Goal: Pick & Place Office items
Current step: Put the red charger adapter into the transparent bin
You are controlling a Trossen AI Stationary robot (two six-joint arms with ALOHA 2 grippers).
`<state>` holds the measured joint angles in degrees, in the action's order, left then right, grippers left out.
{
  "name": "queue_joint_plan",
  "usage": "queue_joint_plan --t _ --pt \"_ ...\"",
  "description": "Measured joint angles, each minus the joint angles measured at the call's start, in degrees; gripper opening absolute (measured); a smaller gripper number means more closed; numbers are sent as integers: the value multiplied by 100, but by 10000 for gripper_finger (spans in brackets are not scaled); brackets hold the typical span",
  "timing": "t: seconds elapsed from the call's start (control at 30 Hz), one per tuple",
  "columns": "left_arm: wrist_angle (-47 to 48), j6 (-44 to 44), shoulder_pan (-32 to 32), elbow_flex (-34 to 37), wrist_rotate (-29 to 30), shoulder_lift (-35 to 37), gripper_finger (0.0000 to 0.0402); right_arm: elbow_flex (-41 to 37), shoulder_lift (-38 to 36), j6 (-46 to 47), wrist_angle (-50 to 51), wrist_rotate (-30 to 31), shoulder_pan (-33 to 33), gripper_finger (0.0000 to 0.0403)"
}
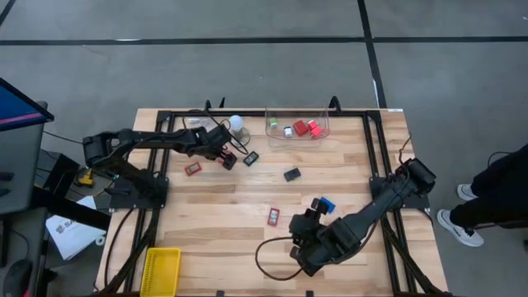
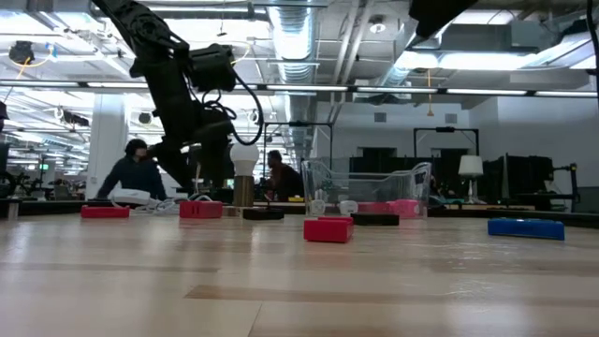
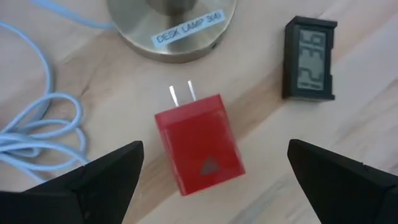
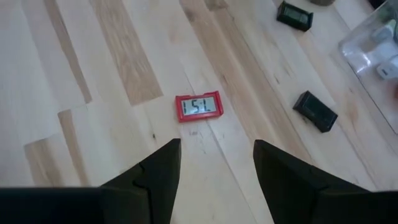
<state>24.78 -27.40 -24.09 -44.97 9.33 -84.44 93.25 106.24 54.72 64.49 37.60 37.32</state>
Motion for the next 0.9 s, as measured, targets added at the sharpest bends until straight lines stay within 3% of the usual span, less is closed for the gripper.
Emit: queue_joint_plan --t 0.5,0.67,0.83,0.9 --pt "-420 -51 76 3 203 -1023 354 0 0 74 0 147 80 194" --pt "-491 -52 76 0 298 -1035 300 0 0 106 -4 206 125 194" --pt "-487 -2 76 -1 334 -1035 207 0 0 154 -6 297 193 192" --pt "-482 37 96 -2 329 -1035 204 0 0 230 0 300 235 191"
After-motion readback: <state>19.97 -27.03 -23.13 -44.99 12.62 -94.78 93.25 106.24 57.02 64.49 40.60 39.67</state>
